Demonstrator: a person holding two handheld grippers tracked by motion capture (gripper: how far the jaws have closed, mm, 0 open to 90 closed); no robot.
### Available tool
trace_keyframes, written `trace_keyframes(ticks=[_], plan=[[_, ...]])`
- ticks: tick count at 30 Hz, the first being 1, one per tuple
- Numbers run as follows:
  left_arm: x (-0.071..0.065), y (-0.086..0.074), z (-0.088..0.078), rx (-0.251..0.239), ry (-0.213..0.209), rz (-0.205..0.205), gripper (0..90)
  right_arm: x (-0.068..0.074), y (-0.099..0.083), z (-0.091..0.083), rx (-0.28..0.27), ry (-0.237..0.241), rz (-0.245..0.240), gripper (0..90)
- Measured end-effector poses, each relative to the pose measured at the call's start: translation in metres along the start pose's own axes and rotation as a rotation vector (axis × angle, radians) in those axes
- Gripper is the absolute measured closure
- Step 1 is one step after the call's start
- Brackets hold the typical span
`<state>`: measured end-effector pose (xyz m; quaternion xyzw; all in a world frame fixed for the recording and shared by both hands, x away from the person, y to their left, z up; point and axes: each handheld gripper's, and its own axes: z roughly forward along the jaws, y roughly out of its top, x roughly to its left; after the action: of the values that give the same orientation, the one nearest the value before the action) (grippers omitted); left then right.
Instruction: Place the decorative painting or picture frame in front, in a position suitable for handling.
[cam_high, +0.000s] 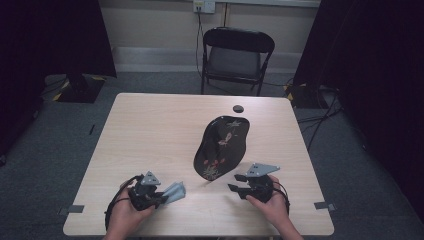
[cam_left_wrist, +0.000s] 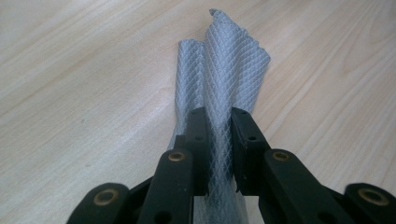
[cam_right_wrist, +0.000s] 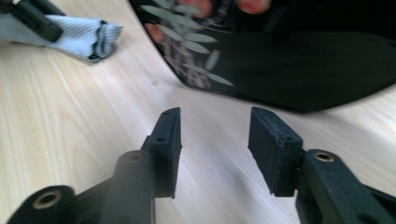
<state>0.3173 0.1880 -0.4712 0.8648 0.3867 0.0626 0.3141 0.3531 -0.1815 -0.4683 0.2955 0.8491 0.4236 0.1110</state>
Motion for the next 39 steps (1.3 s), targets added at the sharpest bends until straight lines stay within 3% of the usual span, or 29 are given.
trace_keyframes(ticks=[4,8,12,17,21,27,33,37,39], plan=[[0.001,0.0,-0.005,-0.038,-0.021,-0.042,78.9,0.008,0.009,0.015,0.007,0.025,-0.015,65.3],[0.002,0.0,-0.008,-0.046,-0.018,-0.053,78.7,0.011,0.013,0.025,0.001,0.043,-0.008,68.4],[0.002,0.001,-0.009,-0.05,-0.034,-0.064,78.7,0.015,0.019,0.032,0.002,0.065,-0.014,69.3],[0.005,0.001,-0.015,-0.087,-0.025,-0.076,78.6,0.025,0.033,0.047,-0.008,0.11,-0.046,71.6],[0.007,0.001,-0.019,-0.102,-0.021,-0.083,78.5,0.031,0.04,0.056,-0.009,0.114,-0.055,69.4],[0.009,0.0,-0.02,-0.11,-0.02,-0.095,78.4,0.037,0.05,0.069,-0.008,0.108,-0.068,68.2],[0.011,0.0,-0.023,-0.12,-0.016,-0.101,78.4,0.039,0.054,0.081,-0.007,0.041,-0.08,62.1],[0.011,-0.001,-0.022,-0.115,-0.022,-0.099,78.4,0.035,0.049,0.072,-0.009,0.045,-0.075,58.7],[0.01,0.0,-0.022,-0.11,-0.024,-0.099,78.3,0.025,0.041,0.052,-0.007,0.012,-0.066,54.7]])
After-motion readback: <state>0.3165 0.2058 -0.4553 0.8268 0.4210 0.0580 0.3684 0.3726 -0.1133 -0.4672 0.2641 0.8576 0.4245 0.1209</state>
